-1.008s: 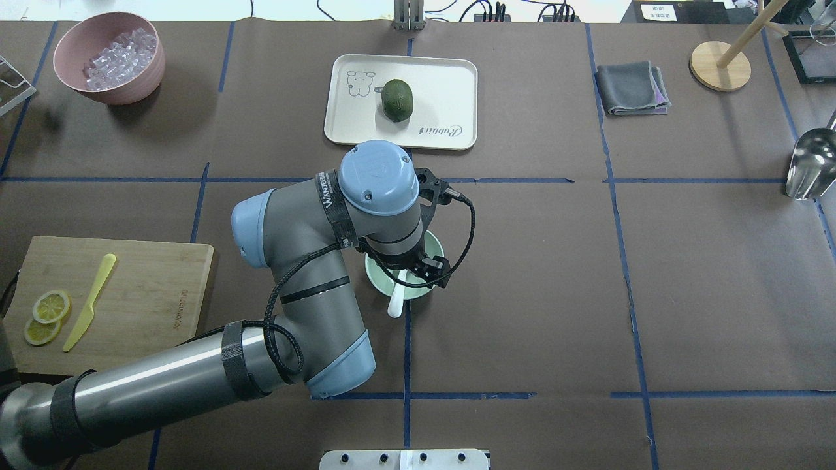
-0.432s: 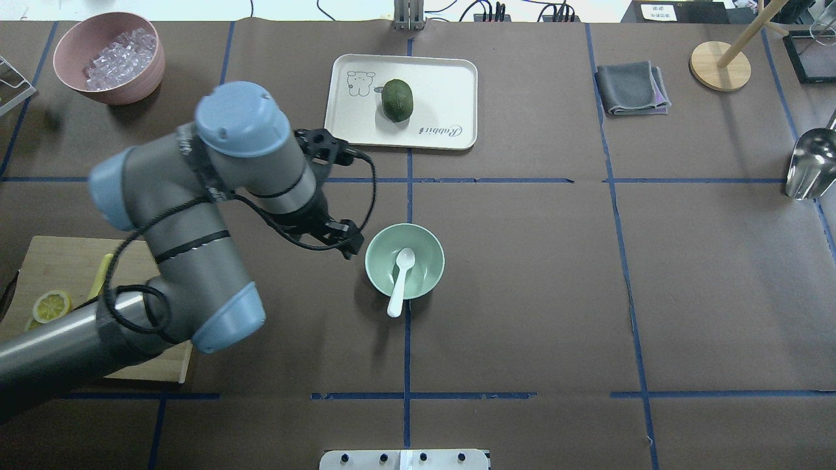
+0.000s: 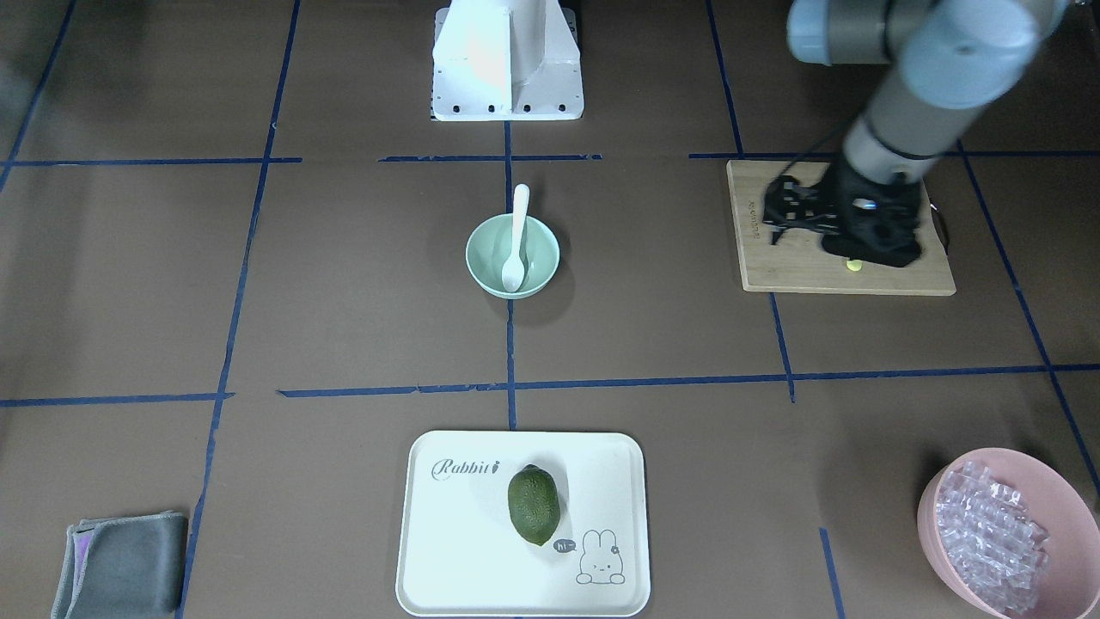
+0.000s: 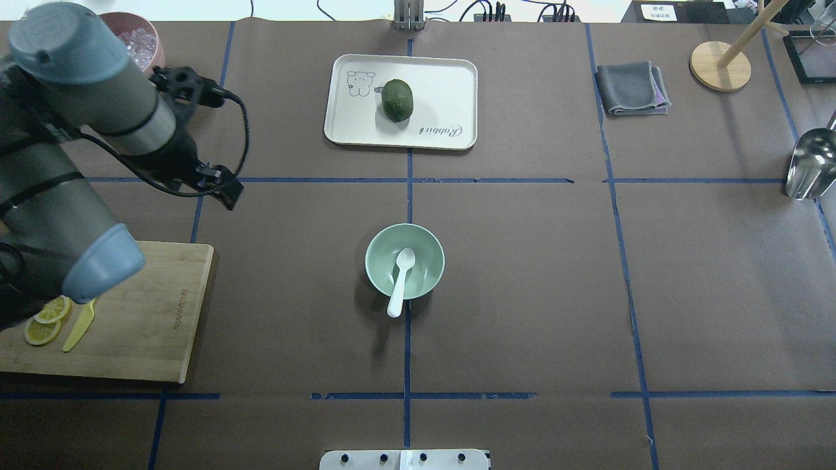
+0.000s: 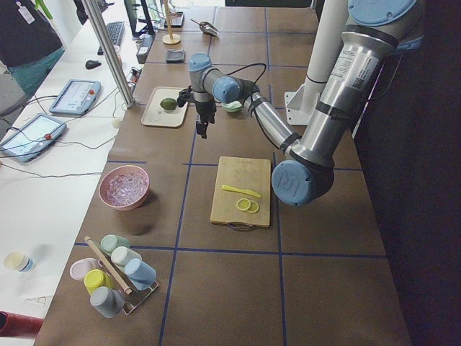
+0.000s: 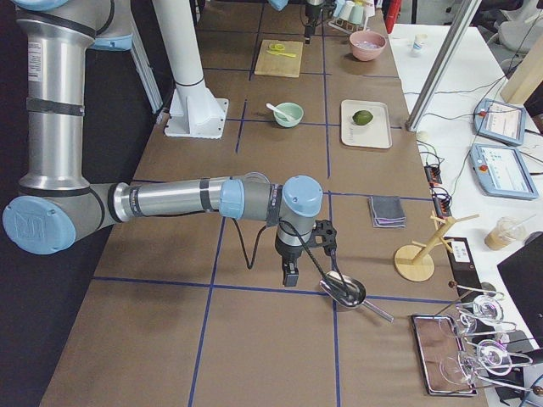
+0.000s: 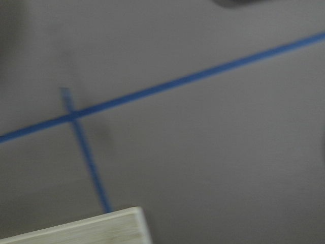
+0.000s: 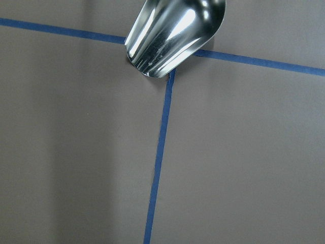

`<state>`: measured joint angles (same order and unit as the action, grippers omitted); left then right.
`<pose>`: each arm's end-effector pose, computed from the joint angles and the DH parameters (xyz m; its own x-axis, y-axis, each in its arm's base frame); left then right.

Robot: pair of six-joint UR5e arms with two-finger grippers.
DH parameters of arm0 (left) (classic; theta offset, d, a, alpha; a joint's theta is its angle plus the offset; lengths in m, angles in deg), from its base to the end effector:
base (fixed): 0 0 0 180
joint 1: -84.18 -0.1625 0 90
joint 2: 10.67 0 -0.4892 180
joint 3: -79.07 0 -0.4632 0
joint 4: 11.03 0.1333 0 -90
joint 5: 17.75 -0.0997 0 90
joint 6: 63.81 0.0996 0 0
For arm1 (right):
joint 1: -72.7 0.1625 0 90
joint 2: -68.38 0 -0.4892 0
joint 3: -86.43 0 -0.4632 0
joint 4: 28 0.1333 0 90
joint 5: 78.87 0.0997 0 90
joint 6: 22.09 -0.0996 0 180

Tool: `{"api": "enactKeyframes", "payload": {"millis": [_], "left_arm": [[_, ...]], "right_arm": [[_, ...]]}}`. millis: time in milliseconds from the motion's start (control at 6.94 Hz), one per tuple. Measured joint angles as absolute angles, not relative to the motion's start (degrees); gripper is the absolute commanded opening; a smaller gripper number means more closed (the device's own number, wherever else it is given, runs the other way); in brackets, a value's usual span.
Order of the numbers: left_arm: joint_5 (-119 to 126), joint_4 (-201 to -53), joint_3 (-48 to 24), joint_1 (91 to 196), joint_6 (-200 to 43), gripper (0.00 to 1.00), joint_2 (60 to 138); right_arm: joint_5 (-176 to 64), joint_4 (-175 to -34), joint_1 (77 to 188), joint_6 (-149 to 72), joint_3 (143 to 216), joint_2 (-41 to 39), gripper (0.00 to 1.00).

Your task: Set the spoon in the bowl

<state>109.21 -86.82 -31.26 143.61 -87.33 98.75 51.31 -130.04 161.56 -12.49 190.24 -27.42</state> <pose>0.2638 -0.5910 0.3565 0.6931 0.2673 -0.6695 -0.1988 0.9636 0.1788 0.0590 -0.5046 0.6676 0.7508 -0.1366 0.6463 0.1471 0.9884 0.0380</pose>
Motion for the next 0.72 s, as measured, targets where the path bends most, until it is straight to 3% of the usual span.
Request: {"api": "enactKeyframes", "payload": {"millis": [288,720], "left_arm": [[114.48,-86.06,-31.06,156.15,-72.6,1.0,89.31],[115.99,-88.09,-30.45,165.52,-68.83,1.0,76.66]], "right_arm": [[51.39,-130.04,161.56,-12.51,190.26,-27.42,1.0],[52.04,-130.04,161.56,-12.51,190.41,-27.42,1.0]]}}
